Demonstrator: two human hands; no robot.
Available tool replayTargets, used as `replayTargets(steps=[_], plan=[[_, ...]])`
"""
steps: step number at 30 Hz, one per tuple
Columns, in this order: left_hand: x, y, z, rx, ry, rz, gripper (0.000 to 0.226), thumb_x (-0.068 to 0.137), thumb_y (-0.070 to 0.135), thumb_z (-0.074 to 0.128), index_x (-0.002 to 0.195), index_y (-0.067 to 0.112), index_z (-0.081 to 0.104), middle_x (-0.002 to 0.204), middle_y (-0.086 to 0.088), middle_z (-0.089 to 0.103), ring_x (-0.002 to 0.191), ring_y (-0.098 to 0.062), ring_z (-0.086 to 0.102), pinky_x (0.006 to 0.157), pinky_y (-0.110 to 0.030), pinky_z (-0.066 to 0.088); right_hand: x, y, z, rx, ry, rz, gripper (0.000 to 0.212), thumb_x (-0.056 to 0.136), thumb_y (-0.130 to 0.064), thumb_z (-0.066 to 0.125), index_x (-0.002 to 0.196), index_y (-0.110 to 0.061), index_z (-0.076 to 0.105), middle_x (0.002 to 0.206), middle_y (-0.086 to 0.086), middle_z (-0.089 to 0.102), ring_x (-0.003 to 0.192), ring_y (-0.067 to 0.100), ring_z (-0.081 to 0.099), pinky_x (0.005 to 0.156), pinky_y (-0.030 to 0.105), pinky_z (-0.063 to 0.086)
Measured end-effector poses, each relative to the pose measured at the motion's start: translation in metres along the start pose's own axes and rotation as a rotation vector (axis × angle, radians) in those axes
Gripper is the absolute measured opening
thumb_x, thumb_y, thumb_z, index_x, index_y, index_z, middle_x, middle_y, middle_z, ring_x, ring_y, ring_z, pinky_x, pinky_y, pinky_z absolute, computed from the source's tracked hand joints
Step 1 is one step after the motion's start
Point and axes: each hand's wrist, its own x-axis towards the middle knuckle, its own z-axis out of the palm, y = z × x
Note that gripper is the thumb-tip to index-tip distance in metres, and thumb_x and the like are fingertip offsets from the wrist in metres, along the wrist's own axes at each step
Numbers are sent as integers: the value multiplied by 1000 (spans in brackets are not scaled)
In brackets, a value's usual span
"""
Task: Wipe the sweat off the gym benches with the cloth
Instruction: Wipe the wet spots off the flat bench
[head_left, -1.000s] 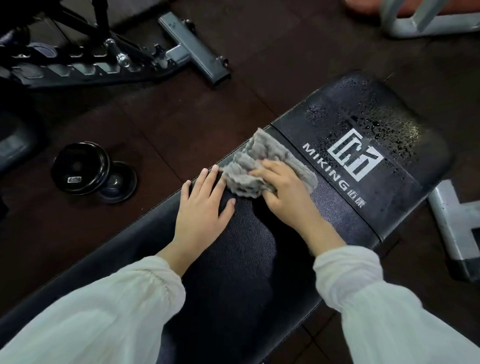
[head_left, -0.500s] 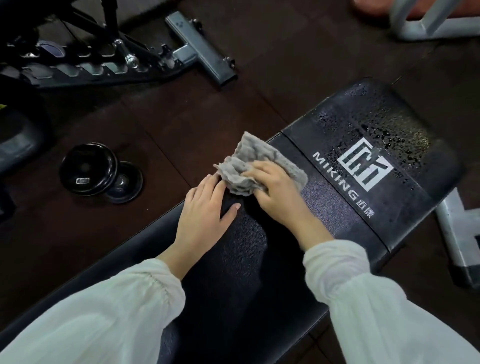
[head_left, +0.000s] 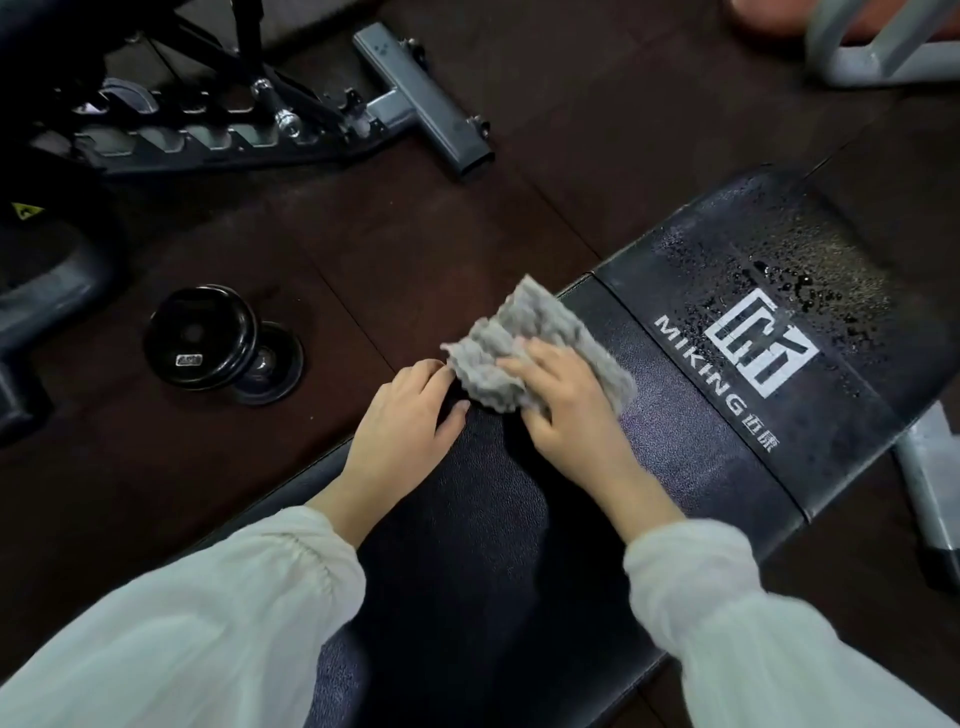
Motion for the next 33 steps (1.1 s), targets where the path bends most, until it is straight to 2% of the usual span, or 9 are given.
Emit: replayTargets(steps=[3,6,9,13,17,21,25,29,33], plan=[[-4,-1,3,79,13,95,53,86,34,36,122,0,57,123,-15,59,109,-31,60,81,-38,52,-45,5,-14,-18,19,68,55,71,-12,38,123,-13,56,118,13,56,113,25,45,105,32,28],[-9,2,9,169,-16,193,55,88,36,36,127,2,54,134,-14,52,120,-31,53,90,-46,47,-51,24,-33,-25,173,311,63,76,-2,46,138,-15,41,129,12,51,118,26,44,104,35,29],[-15,6,16,228,-50,221,56,89,38,33,129,4,53,137,-13,49,125,-31,48,94,-51,43,-17,32,-36,-136,203,460,68,78,-27,51,143,-14,32,145,11,37,133,28,32,110,46,22],[-18,7,21,248,-24,201,55,92,38,31,130,3,50,138,-14,48,130,-26,33,97,-52,40,-4,6,-5,-218,178,353,62,81,-49,44,133,-14,48,135,8,50,127,26,42,107,46,23],[-19,5,22,247,-27,193,61,99,43,11,132,5,47,140,-12,45,131,-23,29,103,-46,35,-61,-5,4,-265,189,163,53,78,-27,42,129,-16,52,129,6,56,120,26,48,106,40,25],[-21,5,25,246,-7,198,55,97,41,22,136,7,41,142,-12,42,132,-26,35,107,-39,20,-95,30,-24,-259,326,342,56,76,-21,38,130,-10,49,125,16,57,117,33,51,105,50,33],[-20,5,24,254,1,195,54,94,39,28,138,8,35,144,-12,41,134,-25,30,108,-39,18,-46,59,-48,-229,380,500,59,74,-15,45,133,-9,47,131,18,52,123,33,46,107,49,30],[-20,8,21,269,-10,176,53,93,38,30,136,8,39,141,-12,44,133,-24,31,109,-44,26,-30,42,-34,-224,210,278,59,74,-11,45,132,-16,49,121,16,58,110,31,52,97,52,38],[-1,23,17,289,-19,172,53,90,33,33,131,4,50,136,-15,50,129,-31,42,102,-55,31,-100,37,-26,-207,173,177,53,75,-13,37,124,-18,57,124,10,57,118,24,44,102,49,34]])
